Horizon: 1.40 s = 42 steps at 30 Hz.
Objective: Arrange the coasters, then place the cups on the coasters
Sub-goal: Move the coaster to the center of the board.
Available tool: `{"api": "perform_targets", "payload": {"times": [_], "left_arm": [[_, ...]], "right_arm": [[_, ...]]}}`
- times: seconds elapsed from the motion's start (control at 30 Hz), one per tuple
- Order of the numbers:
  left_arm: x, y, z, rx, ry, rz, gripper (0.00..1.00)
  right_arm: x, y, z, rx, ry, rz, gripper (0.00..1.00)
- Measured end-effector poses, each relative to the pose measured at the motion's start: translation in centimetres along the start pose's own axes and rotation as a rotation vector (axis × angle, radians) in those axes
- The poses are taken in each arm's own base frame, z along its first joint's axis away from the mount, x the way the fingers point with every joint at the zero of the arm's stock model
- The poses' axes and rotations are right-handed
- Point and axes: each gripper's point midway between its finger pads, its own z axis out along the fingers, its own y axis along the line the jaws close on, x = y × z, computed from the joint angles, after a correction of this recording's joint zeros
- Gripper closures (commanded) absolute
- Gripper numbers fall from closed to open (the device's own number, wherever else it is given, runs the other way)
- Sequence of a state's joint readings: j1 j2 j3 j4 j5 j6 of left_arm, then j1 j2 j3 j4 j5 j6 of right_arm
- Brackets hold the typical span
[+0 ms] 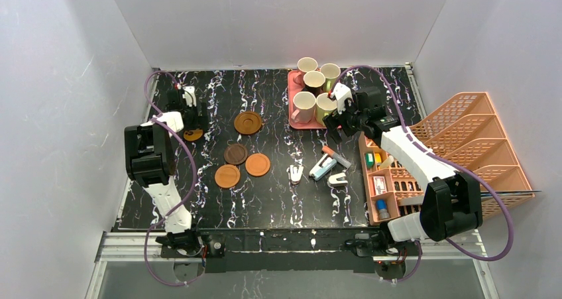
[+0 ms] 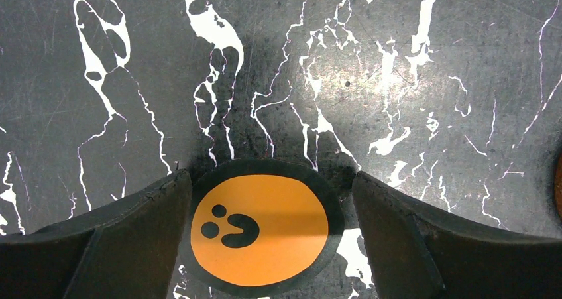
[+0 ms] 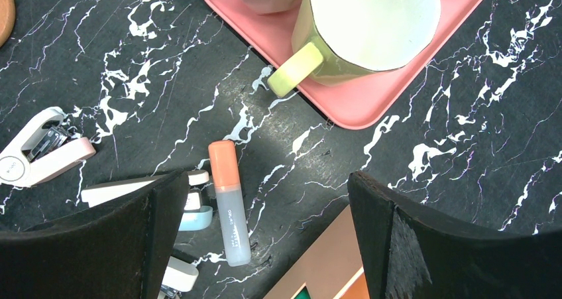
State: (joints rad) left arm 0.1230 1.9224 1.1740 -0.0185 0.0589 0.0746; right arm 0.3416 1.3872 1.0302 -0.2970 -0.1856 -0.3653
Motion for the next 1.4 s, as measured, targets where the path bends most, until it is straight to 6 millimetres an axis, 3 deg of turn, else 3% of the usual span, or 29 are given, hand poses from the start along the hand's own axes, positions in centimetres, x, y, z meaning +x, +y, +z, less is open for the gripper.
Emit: {"api": "perform_targets", "payload": {"times": [1.4], "left_arm": [[-0.8,-2.1,0.5,0.011,-0.004,0.011,0.13]], "right_arm": [[0.0,0.0,0.0,0.0,0.0,0.0,0.02]]}}
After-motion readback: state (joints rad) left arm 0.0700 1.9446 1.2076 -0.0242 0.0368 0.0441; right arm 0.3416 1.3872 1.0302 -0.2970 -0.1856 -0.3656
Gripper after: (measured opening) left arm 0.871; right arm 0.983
